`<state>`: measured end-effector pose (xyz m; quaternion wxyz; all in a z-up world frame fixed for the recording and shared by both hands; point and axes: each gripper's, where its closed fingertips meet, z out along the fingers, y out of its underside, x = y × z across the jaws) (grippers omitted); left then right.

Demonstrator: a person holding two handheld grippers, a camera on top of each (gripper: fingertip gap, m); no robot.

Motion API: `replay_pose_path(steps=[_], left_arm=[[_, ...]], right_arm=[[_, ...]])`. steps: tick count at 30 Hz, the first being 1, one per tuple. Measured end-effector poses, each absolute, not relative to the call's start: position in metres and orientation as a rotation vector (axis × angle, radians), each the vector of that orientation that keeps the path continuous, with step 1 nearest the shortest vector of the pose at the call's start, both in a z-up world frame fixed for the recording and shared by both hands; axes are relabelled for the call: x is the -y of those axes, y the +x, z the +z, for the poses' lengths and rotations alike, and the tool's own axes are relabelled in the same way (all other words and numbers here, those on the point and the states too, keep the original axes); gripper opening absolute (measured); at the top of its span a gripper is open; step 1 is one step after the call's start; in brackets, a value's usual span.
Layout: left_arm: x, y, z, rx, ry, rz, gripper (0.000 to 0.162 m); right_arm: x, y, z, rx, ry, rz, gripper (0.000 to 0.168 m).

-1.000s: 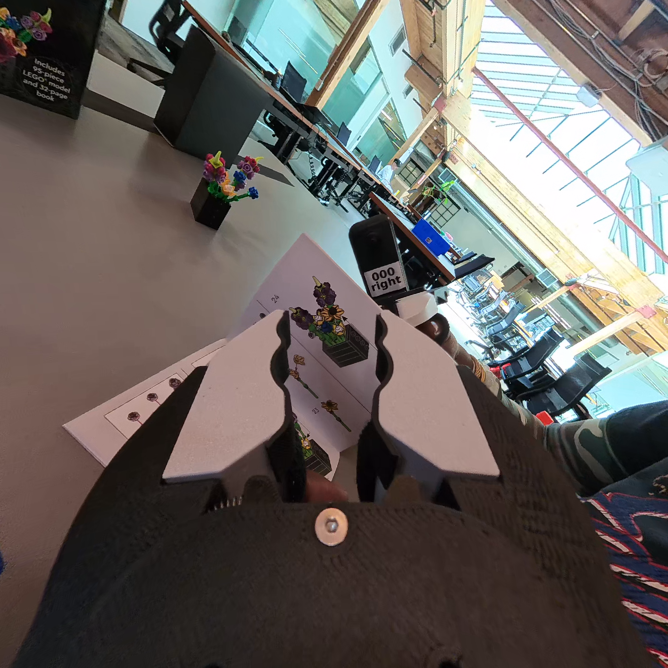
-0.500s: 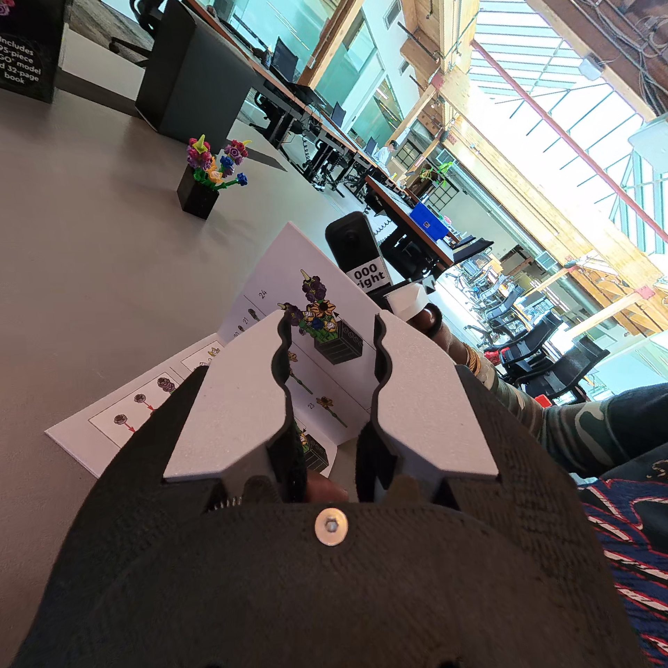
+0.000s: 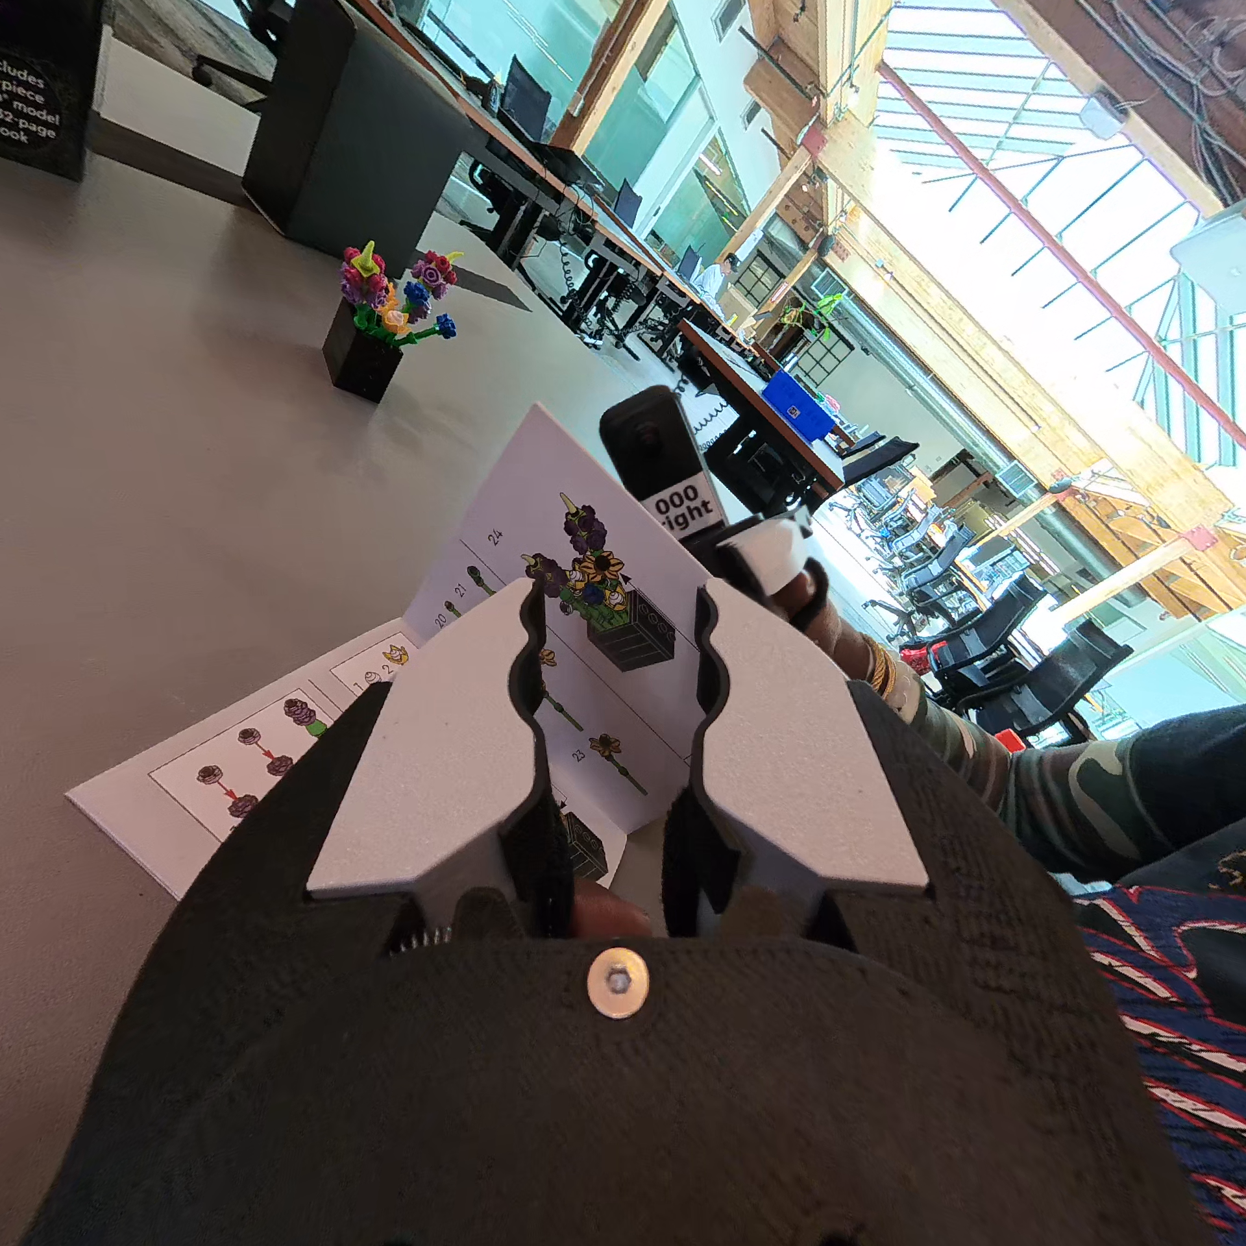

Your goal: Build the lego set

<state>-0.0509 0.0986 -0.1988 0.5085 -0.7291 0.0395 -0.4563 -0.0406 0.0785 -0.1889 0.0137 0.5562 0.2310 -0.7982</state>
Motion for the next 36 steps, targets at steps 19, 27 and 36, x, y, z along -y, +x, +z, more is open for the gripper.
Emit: replay_pose_path(steps=[19, 27, 36], left_arm=[[-0.0975, -0.0475, -0.1997, -0.132, -1.770, -1.066, 0.042], [-0.0970, -0.0466, -0.1996, -0.141, -1.770, -1.063, 0.042], [-0.0973, -0.0477, -0.1987, -0.132, -1.763, -1.070, 0.042]], right_arm=[[-0.0826, -0.0444, -0.1951, -1.032, 2.046, -2.376, 0.032], [-0.0826, -0.0429, -0.1943, -1.148, 2.108, -2.347, 0.032], [-0.0830, -0.0404, -0.1925, -1.136, 2.090, -2.361, 0.027]])
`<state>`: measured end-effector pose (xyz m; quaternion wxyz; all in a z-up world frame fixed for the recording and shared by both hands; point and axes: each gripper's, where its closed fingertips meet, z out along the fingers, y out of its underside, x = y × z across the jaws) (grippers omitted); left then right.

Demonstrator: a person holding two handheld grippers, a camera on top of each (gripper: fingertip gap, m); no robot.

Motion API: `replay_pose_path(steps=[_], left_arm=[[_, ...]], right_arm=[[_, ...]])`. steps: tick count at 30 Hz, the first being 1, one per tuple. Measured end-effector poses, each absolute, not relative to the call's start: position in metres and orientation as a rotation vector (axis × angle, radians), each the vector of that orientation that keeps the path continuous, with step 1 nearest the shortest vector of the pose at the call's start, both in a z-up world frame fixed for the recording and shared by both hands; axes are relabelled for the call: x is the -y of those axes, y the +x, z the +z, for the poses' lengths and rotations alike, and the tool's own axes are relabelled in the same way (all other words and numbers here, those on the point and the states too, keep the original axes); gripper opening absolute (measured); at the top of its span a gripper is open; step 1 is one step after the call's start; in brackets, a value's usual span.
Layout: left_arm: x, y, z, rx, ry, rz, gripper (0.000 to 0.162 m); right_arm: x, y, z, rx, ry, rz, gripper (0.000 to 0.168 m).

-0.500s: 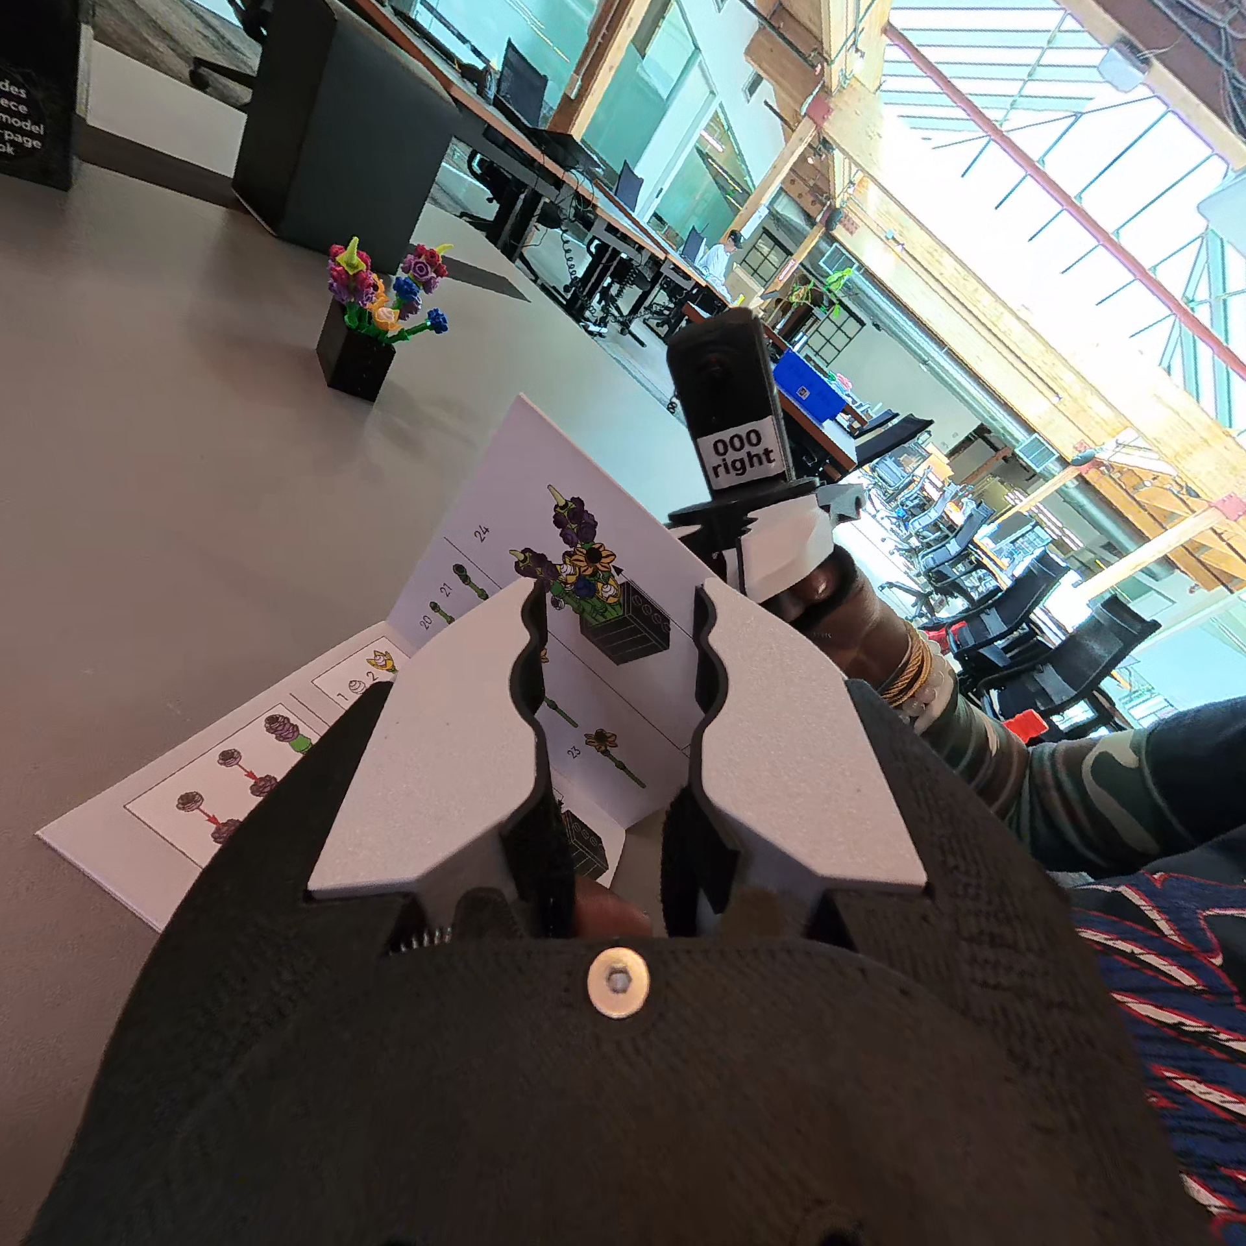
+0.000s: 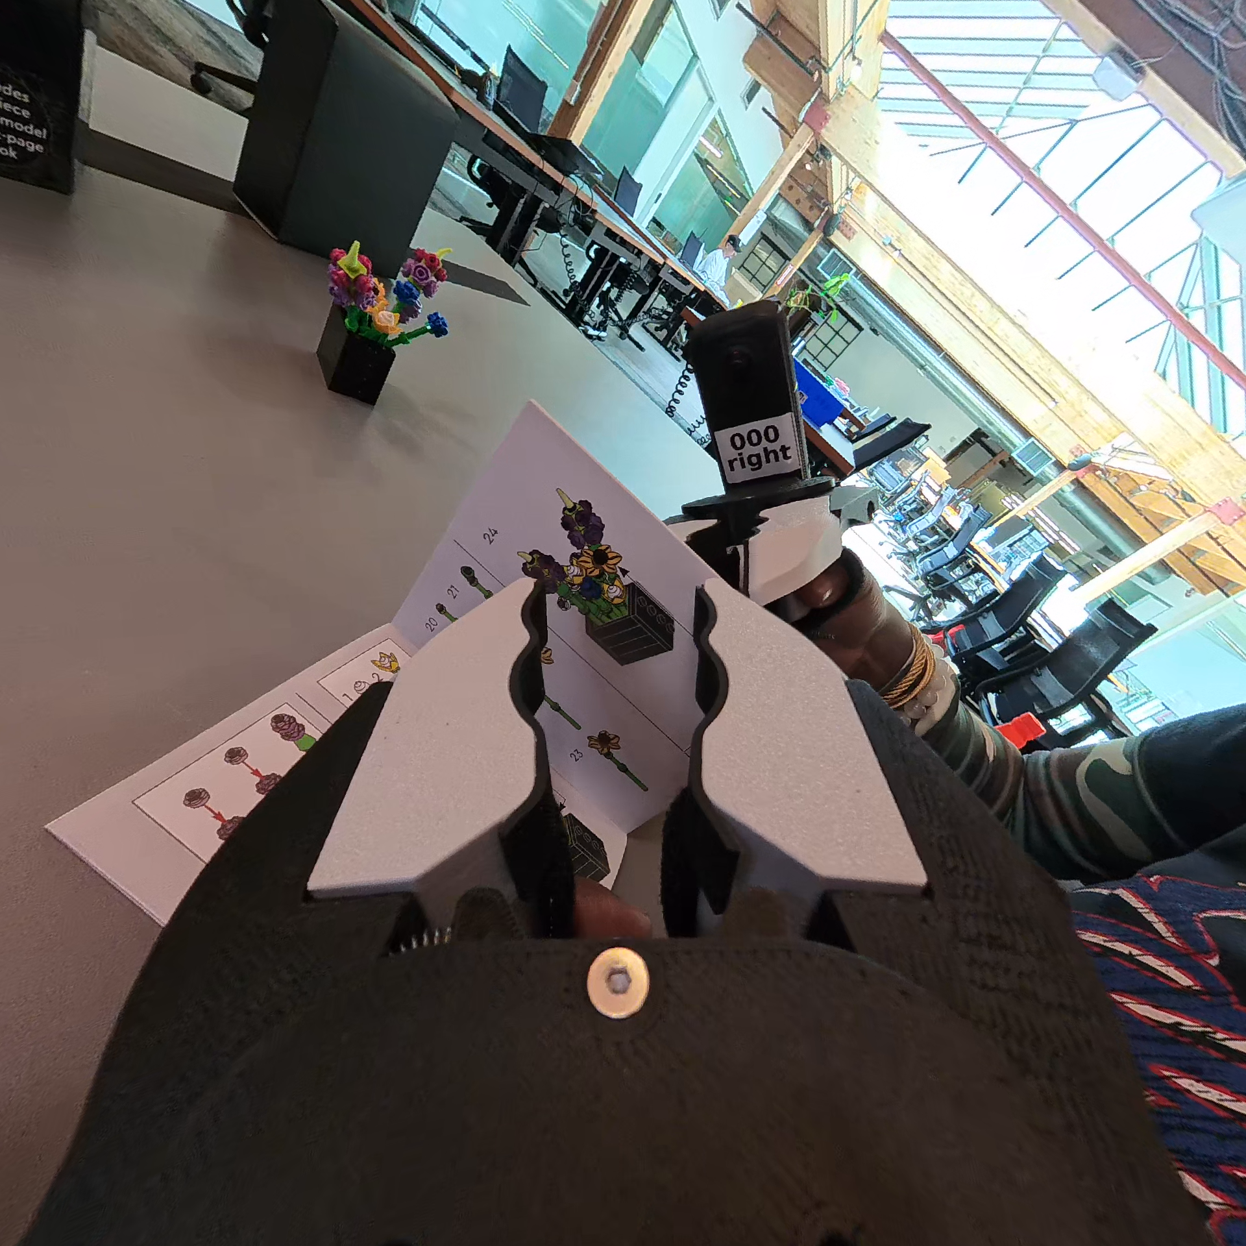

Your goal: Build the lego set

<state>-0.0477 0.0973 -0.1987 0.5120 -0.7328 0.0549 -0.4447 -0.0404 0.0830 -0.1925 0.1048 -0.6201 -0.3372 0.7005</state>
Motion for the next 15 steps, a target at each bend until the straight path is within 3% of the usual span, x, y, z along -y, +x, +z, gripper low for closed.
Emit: replay_pose_path(steps=[7, 15], left_arm=[[-0.099, -0.055, -0.195, -0.078, -1.728, -1.080, 0.049], [-0.103, -0.066, -0.195, 0.023, -1.716, -1.092, 0.044]], right_arm=[[-0.079, -0.040, -0.189, 0.946, -1.798, 2.199, 0.016], [-0.078, -0.035, -0.188, 0.917, -1.790, 2.263, 0.008]])
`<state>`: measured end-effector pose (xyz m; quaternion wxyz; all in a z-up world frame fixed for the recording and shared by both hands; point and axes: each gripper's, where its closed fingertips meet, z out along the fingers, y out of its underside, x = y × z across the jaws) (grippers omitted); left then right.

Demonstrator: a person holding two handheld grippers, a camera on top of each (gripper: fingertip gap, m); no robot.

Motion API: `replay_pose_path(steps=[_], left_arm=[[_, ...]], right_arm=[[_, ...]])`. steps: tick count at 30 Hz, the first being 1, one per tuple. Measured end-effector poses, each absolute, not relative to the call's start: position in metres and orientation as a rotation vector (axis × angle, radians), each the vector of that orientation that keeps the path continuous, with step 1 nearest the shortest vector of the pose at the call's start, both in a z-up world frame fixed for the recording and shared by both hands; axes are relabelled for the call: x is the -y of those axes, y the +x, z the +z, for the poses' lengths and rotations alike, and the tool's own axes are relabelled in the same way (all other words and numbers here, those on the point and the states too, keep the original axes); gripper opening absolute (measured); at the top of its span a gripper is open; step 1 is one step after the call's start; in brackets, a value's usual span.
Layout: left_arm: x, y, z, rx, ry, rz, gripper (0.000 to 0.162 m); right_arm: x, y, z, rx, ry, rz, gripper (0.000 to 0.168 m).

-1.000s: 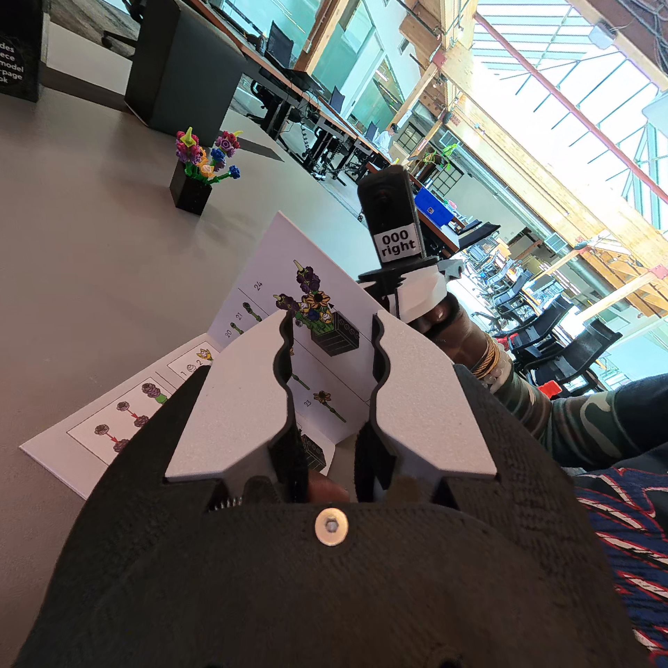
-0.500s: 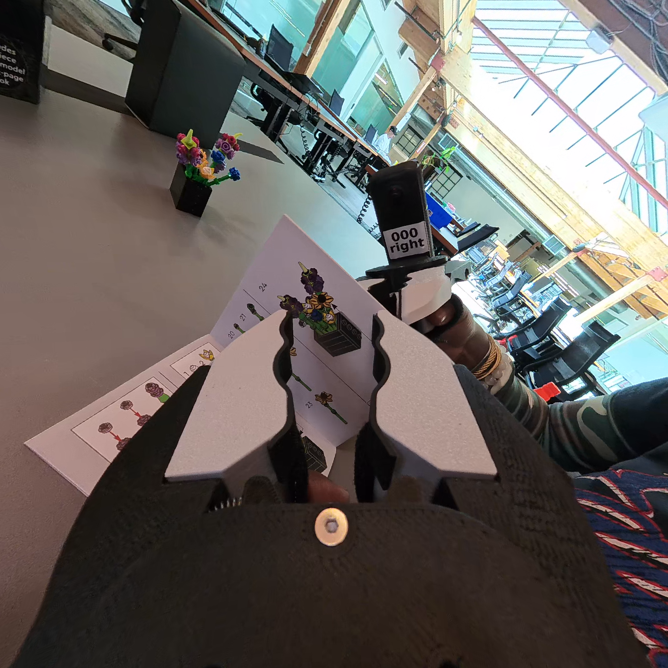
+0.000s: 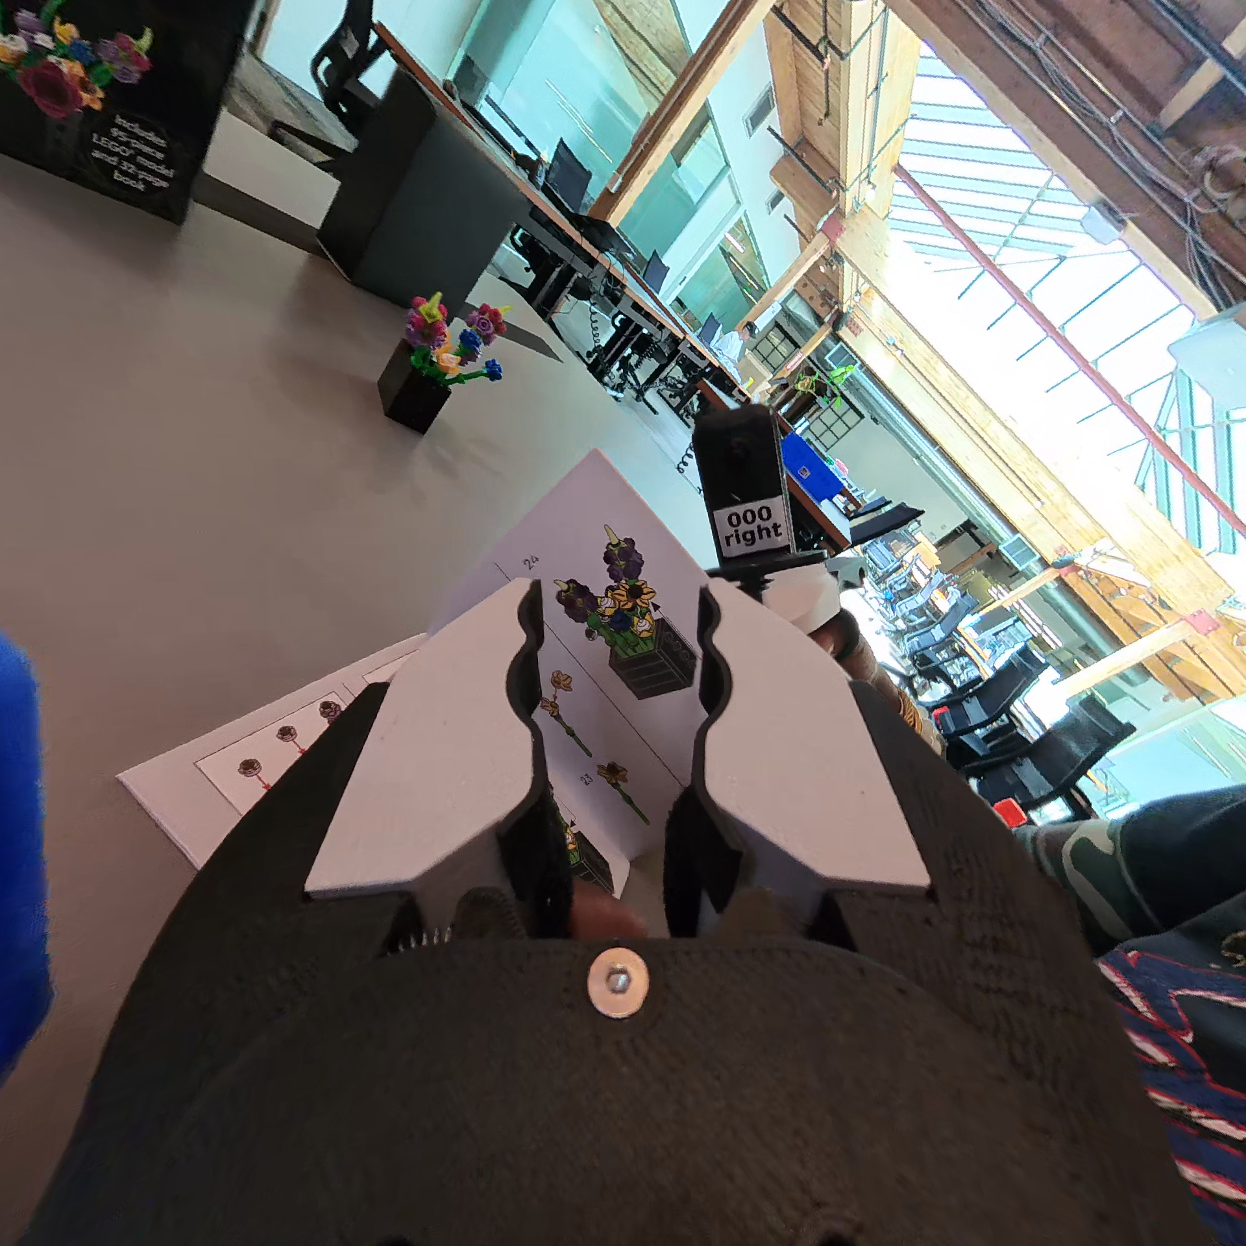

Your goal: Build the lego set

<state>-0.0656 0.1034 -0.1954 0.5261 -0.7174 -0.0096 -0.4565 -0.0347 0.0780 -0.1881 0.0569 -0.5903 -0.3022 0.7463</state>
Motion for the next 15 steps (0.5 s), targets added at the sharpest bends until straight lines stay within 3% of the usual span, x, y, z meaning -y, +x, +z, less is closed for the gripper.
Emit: replay_pose_path(steps=[4, 9, 11, 15], left_arm=[[-0.093, -0.048, -0.196, -0.135, -1.748, -1.127, 0.044], [-0.076, -0.015, -0.212, -0.422, -1.879, -1.127, 0.069], [-0.076, -0.015, -0.212, -0.424, -1.875, -1.105, 0.079], [-0.076, -0.016, -0.212, -0.412, -1.878, -1.111, 0.078]], right_arm=[[-0.083, -0.026, -0.187, 0.874, -1.795, 2.288, 0.007], [-0.085, -0.023, -0.192, 0.847, -1.820, 2.294, 0.004], [-0.085, -0.024, -0.219, 0.913, -1.966, 2.126, 0.002], [-0.080, -0.025, -0.212, 0.896, -1.921, 2.212, 0.003]])
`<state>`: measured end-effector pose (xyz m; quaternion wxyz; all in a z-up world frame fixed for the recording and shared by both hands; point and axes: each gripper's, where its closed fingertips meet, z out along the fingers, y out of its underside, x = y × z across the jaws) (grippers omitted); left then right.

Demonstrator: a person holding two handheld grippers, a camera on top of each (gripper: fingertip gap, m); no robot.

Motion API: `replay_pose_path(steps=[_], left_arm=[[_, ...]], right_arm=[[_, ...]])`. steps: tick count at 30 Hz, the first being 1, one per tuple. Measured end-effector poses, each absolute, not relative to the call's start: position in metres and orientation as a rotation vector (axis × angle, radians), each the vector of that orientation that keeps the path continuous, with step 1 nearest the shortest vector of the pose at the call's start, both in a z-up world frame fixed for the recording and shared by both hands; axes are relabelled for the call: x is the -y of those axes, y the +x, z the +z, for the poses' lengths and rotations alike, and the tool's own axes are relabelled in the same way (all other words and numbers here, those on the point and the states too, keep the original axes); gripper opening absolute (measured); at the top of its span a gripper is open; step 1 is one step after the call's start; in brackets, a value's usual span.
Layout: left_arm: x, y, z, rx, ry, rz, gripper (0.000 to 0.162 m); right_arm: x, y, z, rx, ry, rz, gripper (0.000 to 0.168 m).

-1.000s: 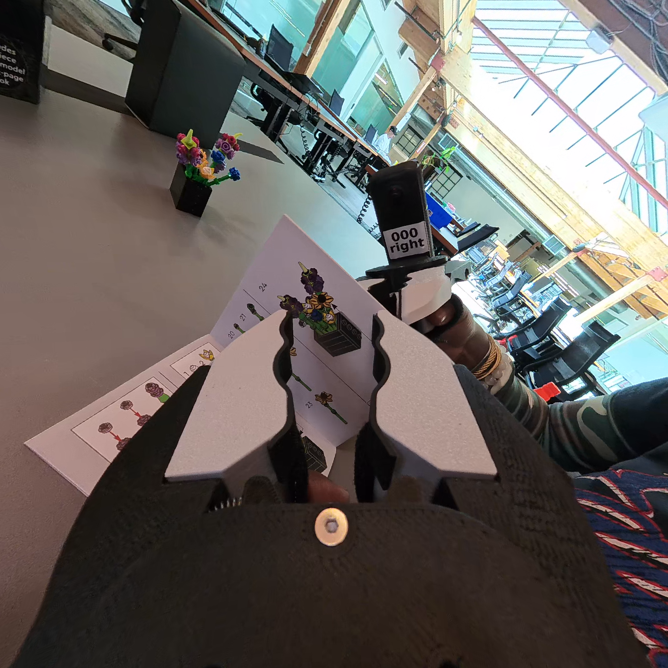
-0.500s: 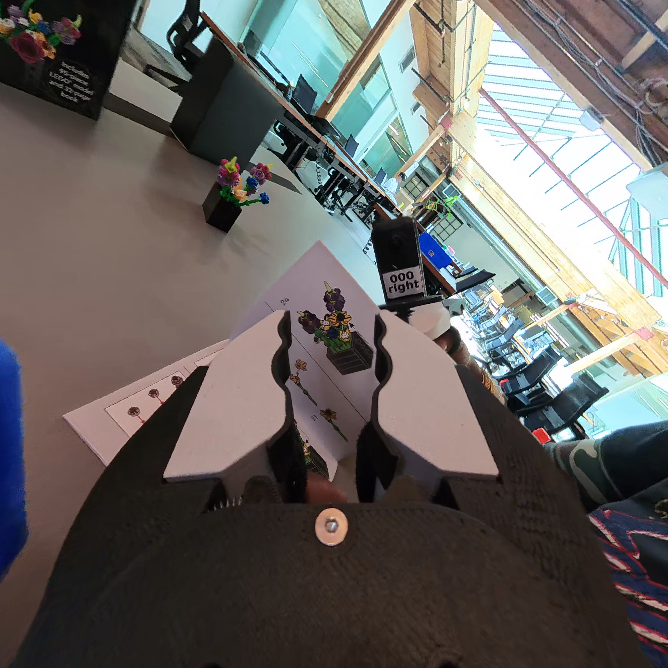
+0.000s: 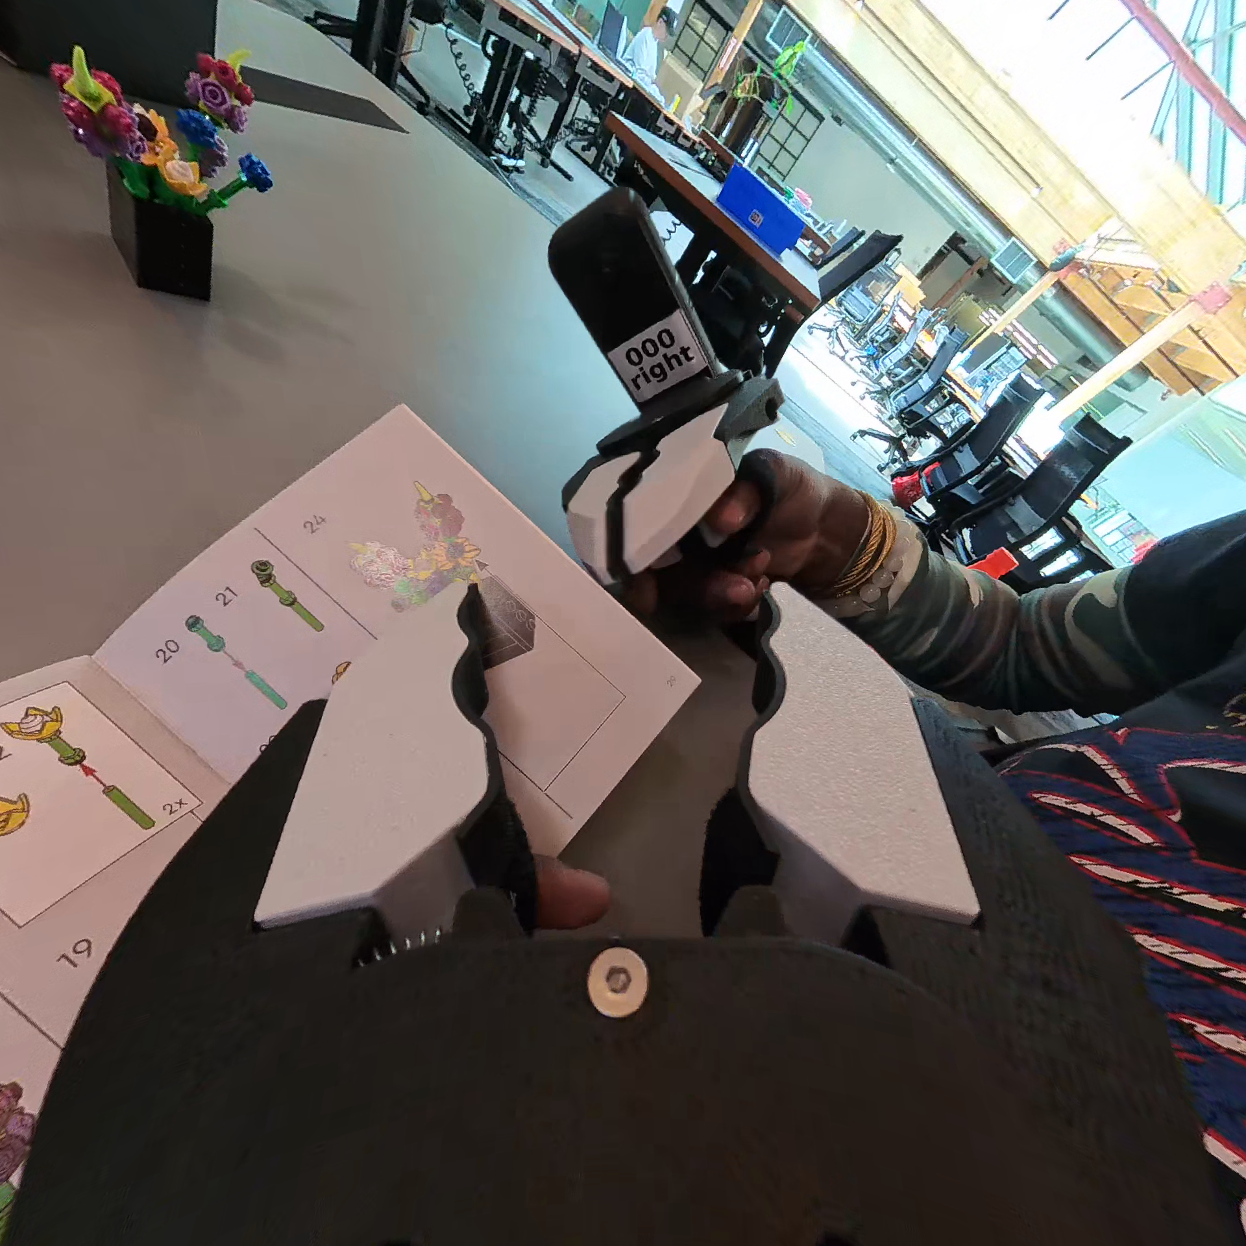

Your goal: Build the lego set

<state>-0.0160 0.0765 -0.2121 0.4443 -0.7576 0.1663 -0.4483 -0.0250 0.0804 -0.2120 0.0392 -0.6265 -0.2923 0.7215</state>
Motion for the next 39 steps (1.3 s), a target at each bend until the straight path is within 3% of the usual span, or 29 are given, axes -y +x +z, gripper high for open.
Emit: replay_pose_path(steps=[7, 11, 19, 27, 39], left_arm=[[-0.063, -0.026, -0.217, -0.497, -1.955, -1.043, 0.079], [-0.048, -0.059, -0.241, -0.669, -2.176, -0.717, 0.081], [-0.049, -0.080, -0.234, -0.626, -2.186, -0.616, 0.080], [-0.055, -0.089, -0.233, -0.599, -2.177, -0.526, 0.078], [-0.055, -0.095, -0.235, -0.587, -2.202, -0.487, 0.078]], right_arm=[[-0.093, -0.022, -0.216, 0.885, -1.947, 2.123, 0.015], [-0.097, -0.023, -0.215, 0.901, -1.951, 2.077, 0.021], [-0.087, -0.032, -0.233, 1.104, -2.043, 1.865, 0.038], [-0.109, -0.025, -0.223, 1.267, -1.843, 1.304, 0.054], [-0.110, -0.031, -0.208, 1.439, -1.479, 0.843, 0.062]])
